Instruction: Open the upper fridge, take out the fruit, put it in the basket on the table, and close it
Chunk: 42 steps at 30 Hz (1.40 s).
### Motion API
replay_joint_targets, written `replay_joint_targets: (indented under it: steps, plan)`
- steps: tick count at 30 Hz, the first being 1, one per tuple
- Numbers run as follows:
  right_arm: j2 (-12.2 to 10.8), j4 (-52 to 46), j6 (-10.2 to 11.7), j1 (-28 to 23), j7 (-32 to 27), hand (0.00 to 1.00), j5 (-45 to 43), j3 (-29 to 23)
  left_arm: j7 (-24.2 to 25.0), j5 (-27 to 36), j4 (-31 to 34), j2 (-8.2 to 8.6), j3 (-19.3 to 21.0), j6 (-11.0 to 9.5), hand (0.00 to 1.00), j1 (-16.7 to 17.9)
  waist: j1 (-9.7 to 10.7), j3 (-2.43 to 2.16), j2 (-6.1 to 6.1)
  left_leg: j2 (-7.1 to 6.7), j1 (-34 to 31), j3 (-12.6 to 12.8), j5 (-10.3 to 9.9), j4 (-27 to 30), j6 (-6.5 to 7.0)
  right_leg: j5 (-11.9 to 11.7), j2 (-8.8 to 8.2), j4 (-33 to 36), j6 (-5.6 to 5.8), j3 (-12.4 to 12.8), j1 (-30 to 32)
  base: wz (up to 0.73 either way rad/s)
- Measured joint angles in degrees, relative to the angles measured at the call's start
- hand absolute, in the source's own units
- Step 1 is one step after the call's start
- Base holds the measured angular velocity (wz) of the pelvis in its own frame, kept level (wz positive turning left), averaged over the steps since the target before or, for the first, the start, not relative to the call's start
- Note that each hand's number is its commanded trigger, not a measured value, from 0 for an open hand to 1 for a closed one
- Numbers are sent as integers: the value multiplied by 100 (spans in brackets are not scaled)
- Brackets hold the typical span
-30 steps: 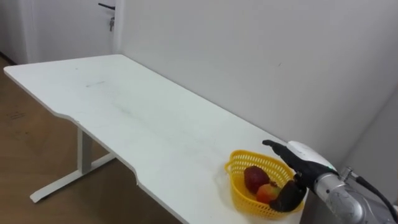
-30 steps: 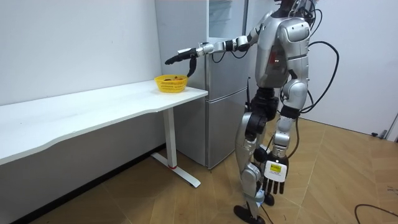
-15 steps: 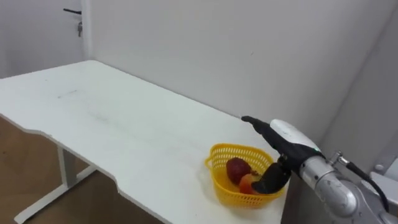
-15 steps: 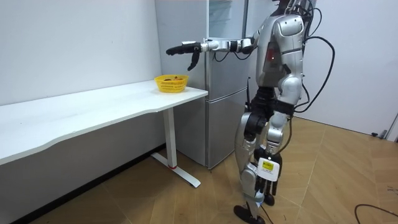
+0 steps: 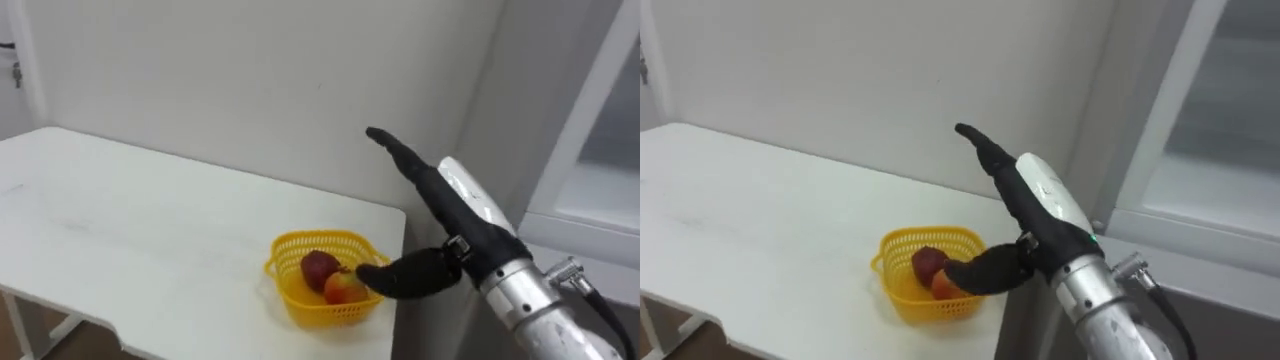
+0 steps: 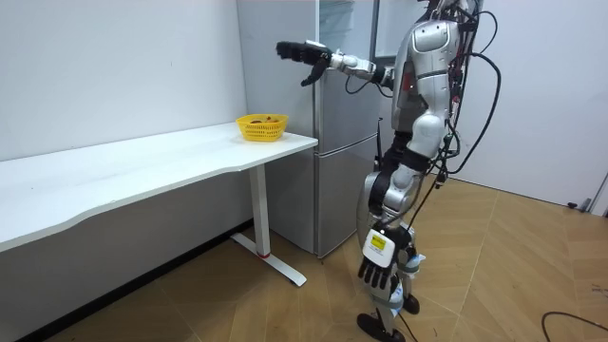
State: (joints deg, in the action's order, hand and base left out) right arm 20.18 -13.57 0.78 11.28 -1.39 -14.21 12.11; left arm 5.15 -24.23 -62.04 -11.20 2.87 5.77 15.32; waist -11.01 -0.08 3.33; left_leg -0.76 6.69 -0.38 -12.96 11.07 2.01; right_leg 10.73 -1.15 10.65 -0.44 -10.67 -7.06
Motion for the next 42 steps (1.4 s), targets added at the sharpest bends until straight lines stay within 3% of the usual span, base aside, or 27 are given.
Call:
replay_joint_targets:
  steps: [3, 7, 12, 16, 22, 27, 32, 42]
  plan:
    - [-183, -521, 110, -461, -34, 0, 6, -103, -64, -13, -100, 74, 2, -51, 0, 22, 206, -9, -176, 3, -13, 165, 0, -72, 0, -21, 28, 31, -17, 140, 103, -29]
    - [-423, -796, 187, -720, -334, 0, 16, -344, -108, -4, -364, 153, -53, -220, 0, -66, 450, -16, -285, 40, 5, 337, 1, -73, -3, -40, 72, 105, -34, 302, 209, -23]
    - [-605, -1066, 369, -851, -702, 0, 18, -519, -230, 3, -501, 162, -204, -258, 0, -75, 672, -13, -286, 101, -6, 508, -14, -104, -26, -58, 135, 111, -60, 515, 307, -20]
    - [-708, -1370, 670, -1087, -915, 0, 52, -753, -217, 4, -496, 168, -263, -340, 0, -58, 827, 2, -326, 102, 50, 611, -15, -151, -30, -59, 163, 106, -61, 599, 316, -12]
    - [-1051, -1379, 792, -1536, -1325, 0, -60, -937, -227, -1, -468, 245, -435, -337, 0, -5, 1021, -52, -423, 133, 75, 802, -33, -196, -47, -75, 214, 122, -70, 789, 391, -18]
    - [-1068, -1328, 851, -1988, -1730, 0, -59, -963, -405, 5, -492, 325, -541, -358, 0, -6, 1163, -51, -477, 149, 106, 895, -33, -194, -49, -75, 234, 164, -71, 872, 417, -10]
    - [-1069, -1079, 869, -2496, -1830, 0, 593, -1115, -453, 19, -485, 333, -541, -403, 0, -14, 1261, -19, -418, 153, 97, 941, -49, -197, -61, -74, 244, 163, -72, 920, 440, -4]
    - [-1065, -251, 955, -3036, -1973, 0, 1692, -1278, -366, 45, -438, 311, -538, -438, 0, -57, 1408, -45, -437, 173, 50, 988, -57, -196, -69, -95, 276, 107, -78, 986, 504, -3]
